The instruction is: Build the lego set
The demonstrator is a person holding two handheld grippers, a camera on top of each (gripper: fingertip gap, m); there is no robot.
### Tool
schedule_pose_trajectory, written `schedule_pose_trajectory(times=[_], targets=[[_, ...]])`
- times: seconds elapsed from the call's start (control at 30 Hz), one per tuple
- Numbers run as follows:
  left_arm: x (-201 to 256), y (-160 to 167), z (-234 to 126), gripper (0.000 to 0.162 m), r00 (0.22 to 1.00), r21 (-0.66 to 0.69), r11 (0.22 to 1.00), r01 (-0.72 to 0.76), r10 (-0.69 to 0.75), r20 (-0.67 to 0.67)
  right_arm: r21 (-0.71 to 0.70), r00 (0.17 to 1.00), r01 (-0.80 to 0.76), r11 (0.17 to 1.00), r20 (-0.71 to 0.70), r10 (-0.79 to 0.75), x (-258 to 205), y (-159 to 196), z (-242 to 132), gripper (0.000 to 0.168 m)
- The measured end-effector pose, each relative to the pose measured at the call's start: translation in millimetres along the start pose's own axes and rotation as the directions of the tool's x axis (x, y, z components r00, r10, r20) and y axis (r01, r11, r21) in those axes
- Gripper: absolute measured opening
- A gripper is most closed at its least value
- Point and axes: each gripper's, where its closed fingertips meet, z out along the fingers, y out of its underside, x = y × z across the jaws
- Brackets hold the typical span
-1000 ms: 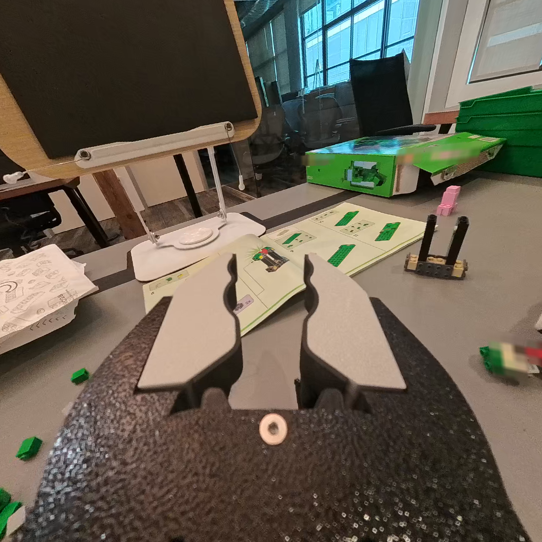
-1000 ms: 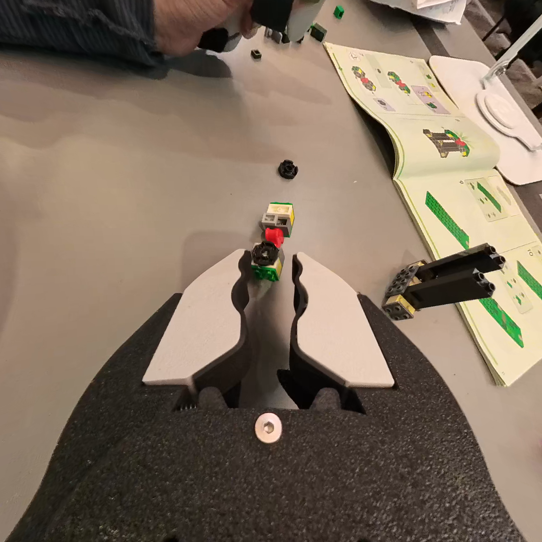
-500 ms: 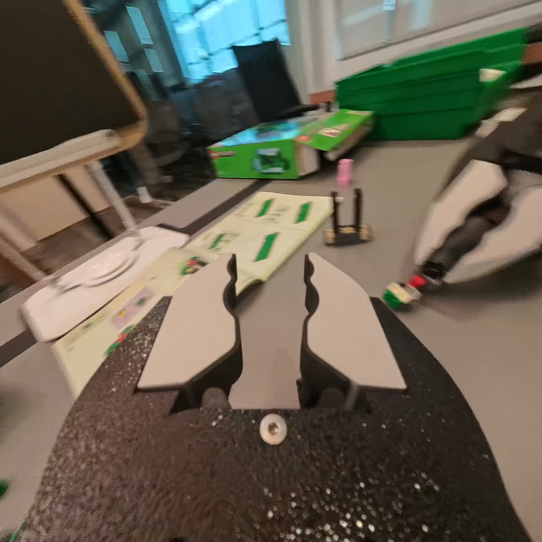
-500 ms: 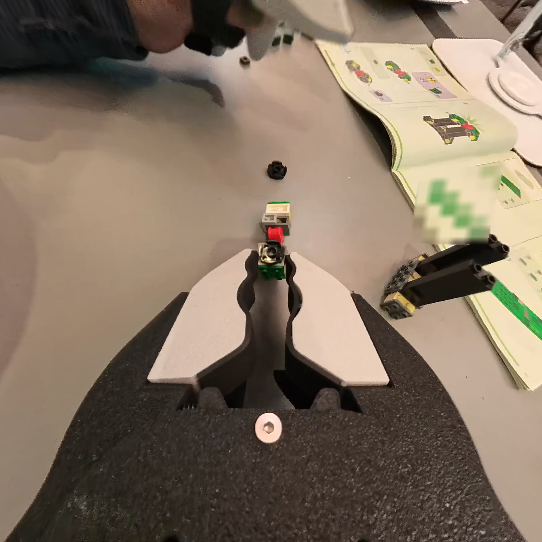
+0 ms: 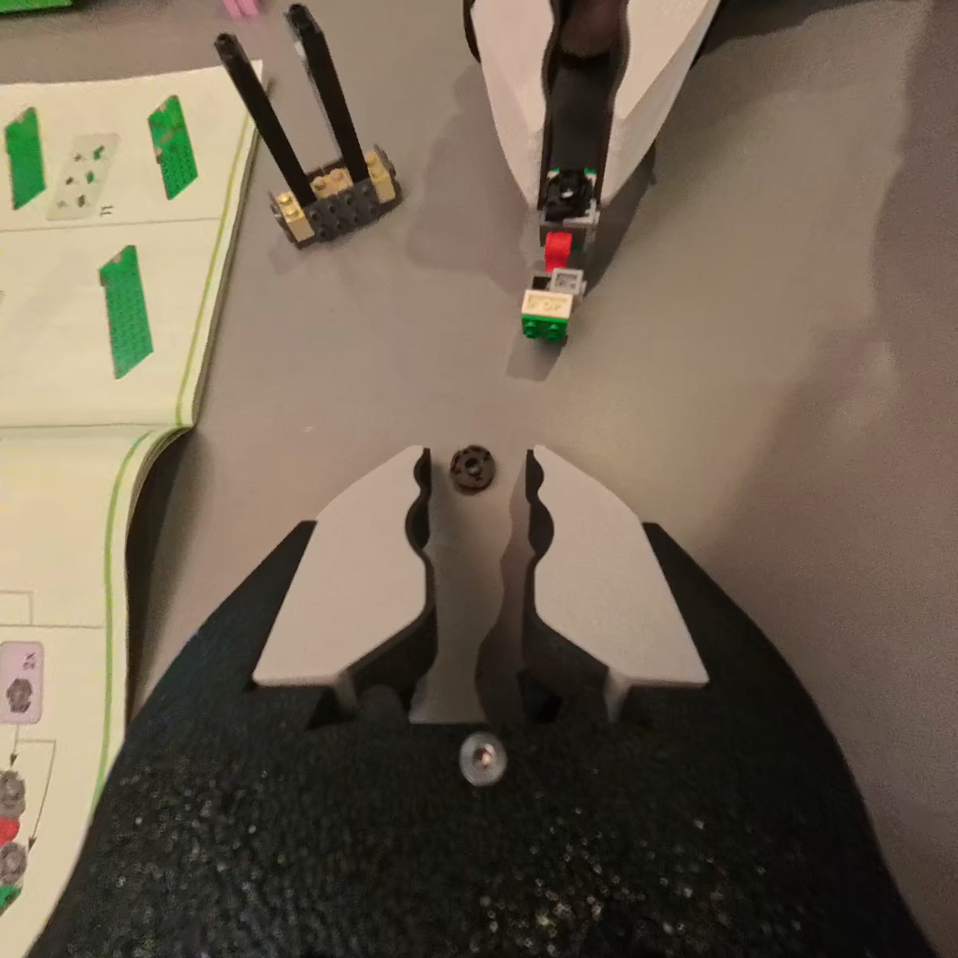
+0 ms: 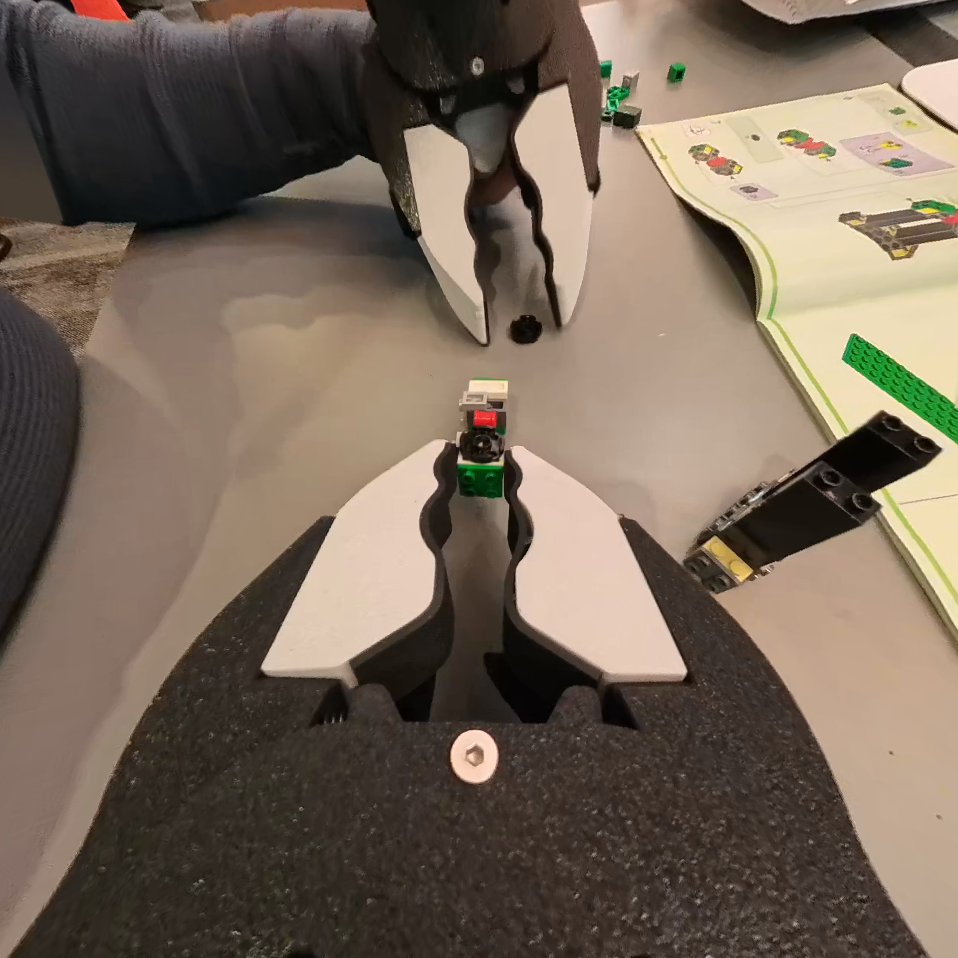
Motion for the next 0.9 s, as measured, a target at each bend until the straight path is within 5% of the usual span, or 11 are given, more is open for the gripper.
schedule_pose_trajectory(times=[0.03, 0.4, 0.57, 0.9], targets=[[-1, -1, 1, 0.034, 1.0, 0.003, 1.0, 0.008, -0.008, -0.008, -0.005, 1.0, 0.007, 1.0, -0.005, -0.007, 1, 1, -1, 0.017], [0, -1, 4, 0.026, 0.997, 0.005, 0.998, 0.065, -0.064, -0.036, -0.104, 1.0, 0.023, 0.994, -0.002, -0.023, 9, 18, -2, 0.017], [2, -1, 4, 0.021, 0.997, 0.005, 0.998, 0.064, -0.064, -0.031, -0.117, 0.999, 0.024, 0.993, -0.026, -0.027, 11, 19, -1, 0.03], [3, -2, 2, 0.028, 0.998, 0.0, 0.998, 0.058, -0.058, 0.032, -0.083, 0.977, 0.181, 0.98, -0.094, -0.189, 2, 15, -5, 0.029]])
